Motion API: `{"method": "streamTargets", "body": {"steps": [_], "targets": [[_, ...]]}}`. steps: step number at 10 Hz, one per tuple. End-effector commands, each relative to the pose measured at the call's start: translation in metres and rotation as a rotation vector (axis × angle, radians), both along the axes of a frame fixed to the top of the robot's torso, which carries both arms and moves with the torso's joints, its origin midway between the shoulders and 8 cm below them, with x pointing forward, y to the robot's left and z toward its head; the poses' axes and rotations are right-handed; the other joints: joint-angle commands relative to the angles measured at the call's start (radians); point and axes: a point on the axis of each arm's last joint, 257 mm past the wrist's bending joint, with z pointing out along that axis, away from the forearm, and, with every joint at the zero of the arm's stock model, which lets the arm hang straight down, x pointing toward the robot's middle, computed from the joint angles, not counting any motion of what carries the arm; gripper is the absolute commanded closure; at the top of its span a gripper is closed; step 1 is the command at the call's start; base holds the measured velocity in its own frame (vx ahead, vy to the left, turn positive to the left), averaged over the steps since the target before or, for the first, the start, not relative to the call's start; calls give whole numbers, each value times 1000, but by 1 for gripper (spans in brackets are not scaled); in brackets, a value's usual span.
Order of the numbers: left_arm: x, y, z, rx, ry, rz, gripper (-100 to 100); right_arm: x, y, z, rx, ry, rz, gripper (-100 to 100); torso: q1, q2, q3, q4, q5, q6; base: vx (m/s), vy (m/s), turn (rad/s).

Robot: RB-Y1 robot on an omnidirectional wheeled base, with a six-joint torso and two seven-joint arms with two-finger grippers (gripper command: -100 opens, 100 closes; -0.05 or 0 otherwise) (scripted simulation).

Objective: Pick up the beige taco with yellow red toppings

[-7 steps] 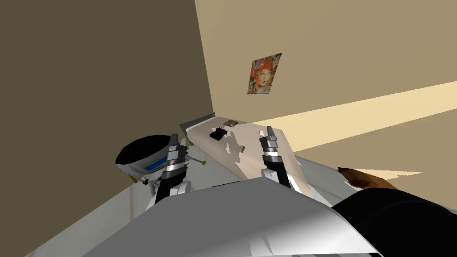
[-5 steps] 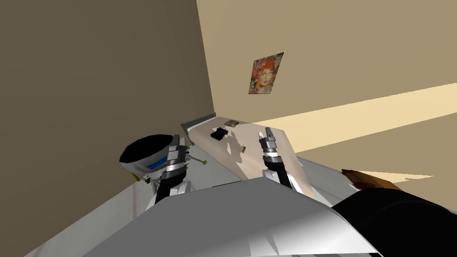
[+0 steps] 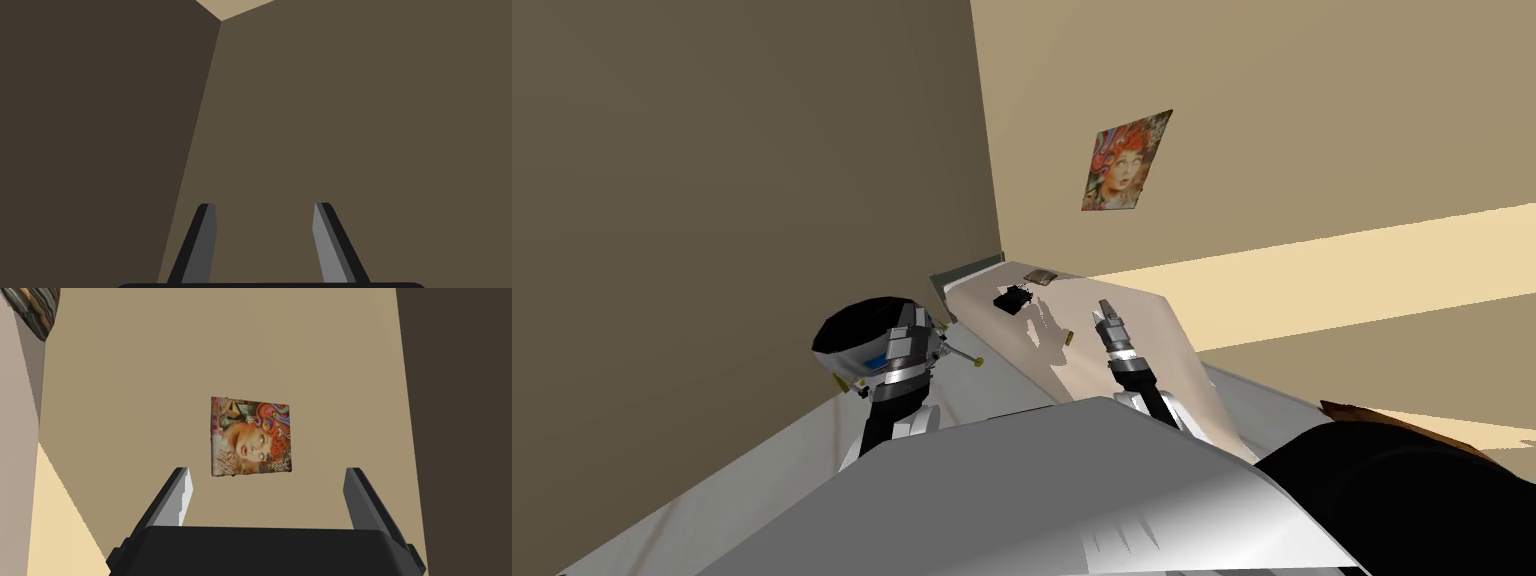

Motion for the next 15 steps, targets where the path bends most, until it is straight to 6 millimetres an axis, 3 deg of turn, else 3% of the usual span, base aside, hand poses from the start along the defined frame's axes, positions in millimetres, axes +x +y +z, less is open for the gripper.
{"method": "streamTargets", "body": {"steps": [1, 3, 4, 6, 8, 9, 11, 12, 13, 14, 15], "targets": [[0, 0, 0, 0, 0, 0, 0, 1, -10, -32, -41, 89, -18, -100, 0, 0, 0, 0, 0, 0, 45, 94, 182], [0, 0, 0, 0, 0, 0, 0, -3, -32, -78, -86, 211, -49, -100, 1, -1, 0, 0, 0, 0, 45, 100, 193], [0, 0, 0, 0, 0, 0, 0, -4, -33, -82, -84, 219, -51, -100, 1, -1, 0, 0, 0, 0, 31, 58, 32], [0, 0, 0, 0, 0, 0, 0, -14, -56, -120, -128, 330, -83, -100, -2, 1, 0, 0, 0, 0, 31, 57, 154], [0, 0, 0, 0, 0, 0, 0, -22, -70, -145, -146, 399, -103, -100, -1, 0, 0, 0, 0, 0, 42, 60, 96], [0, 0, 0, 0, 0, 0, 0, -23, -71, -149, -145, 406, -105, -100, -1, 0, 0, 0, 0, 0, 30, 45, 55], [0, 0, 0, 0, 0, 0, 0, -41, -97, -188, -181, 524, -140, -100, -2, 0, 0, 0, 0, 0, 42, 53, 152], [0, 0, 0, 0, 0, 0, 0, -42, -97, -190, -180, 527, -141, -100, -1, 0, 0, 0, 0, 0, 38, 43, 58], [0, 0, 0, 0, 0, 0, 0, -53, -110, -208, -196, 586, -158, -100, -2, 0, 0, 0, 0, 1, 36, 52, 96], [0, 0, 0, 0, 0, 0, 0, -53, -110, -208, -196, 586, -158, -100, -2, 1, 0, 0, 0, 0, 37, 41, 58], [0, 0, 0, 0, 0, 0, 0, -64, -123, -225, -211, 642, -174, -100, -2, 1, 0, 0, 0, 0, 48, 34, 113]]}}
